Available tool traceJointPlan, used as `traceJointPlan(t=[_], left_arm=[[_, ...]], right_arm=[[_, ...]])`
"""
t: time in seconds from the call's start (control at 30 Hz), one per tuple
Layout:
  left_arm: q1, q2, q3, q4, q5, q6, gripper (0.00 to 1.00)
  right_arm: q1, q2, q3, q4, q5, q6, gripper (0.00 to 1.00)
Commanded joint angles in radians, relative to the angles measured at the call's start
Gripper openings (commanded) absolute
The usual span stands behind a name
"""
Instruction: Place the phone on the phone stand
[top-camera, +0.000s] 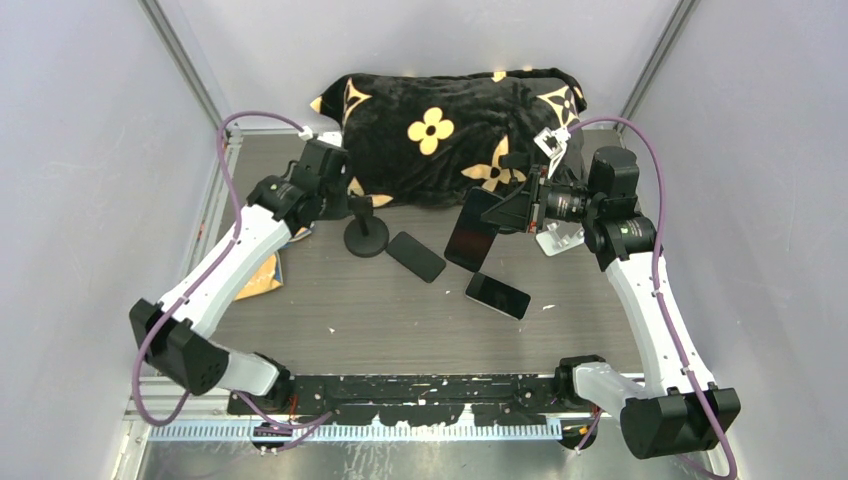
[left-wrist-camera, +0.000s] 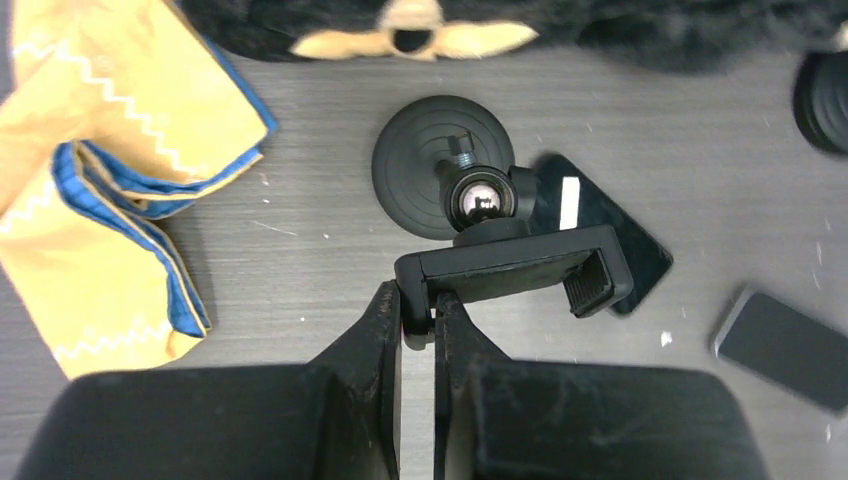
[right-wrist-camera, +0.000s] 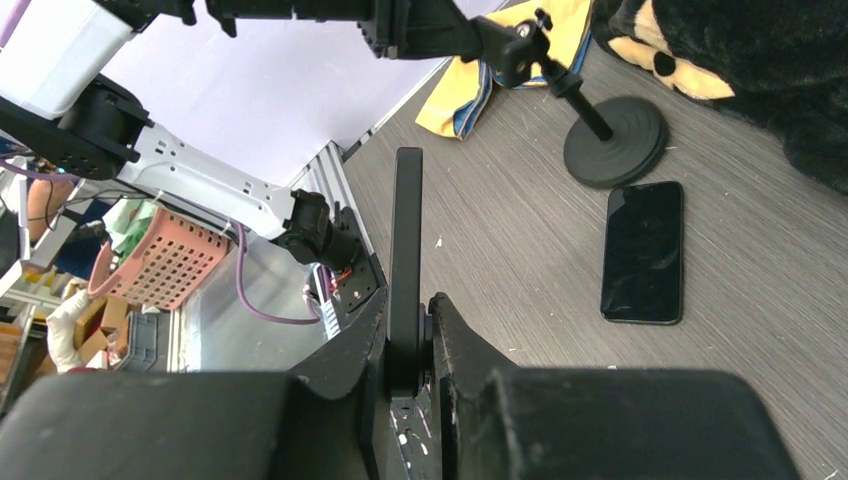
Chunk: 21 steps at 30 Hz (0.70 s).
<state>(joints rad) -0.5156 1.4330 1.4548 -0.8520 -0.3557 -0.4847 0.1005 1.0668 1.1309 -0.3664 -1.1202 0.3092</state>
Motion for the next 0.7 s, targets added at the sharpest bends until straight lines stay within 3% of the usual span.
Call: traceJointPlan(t=[0.0,0.2,0.43,0.67], left_arm=[[-0.004,-0.138,-0.046,0.121,0.261,0.176,0.00],[-0.004,-0.217,-0.075,0.126,0.479,0.274,0.00],[-0.006,-0.231,-0.087,0.102,0.677,0.314,0.00],[-0.092,-0.259,-0.122,0.124,0.636,0.360,0.01]], right_arm=[[-0.005,-0.014,0.027,0.061,-0.042,0.010,0.01],[0.030,0.003,0.060,0.058,-0.085,-0.022,0.01],[0.142,0.049,0.136,-0.019,-0.126,-0.177,0.01],[0.283,0.106,0.216,-0.182,-0.102,-0.411,0.01]])
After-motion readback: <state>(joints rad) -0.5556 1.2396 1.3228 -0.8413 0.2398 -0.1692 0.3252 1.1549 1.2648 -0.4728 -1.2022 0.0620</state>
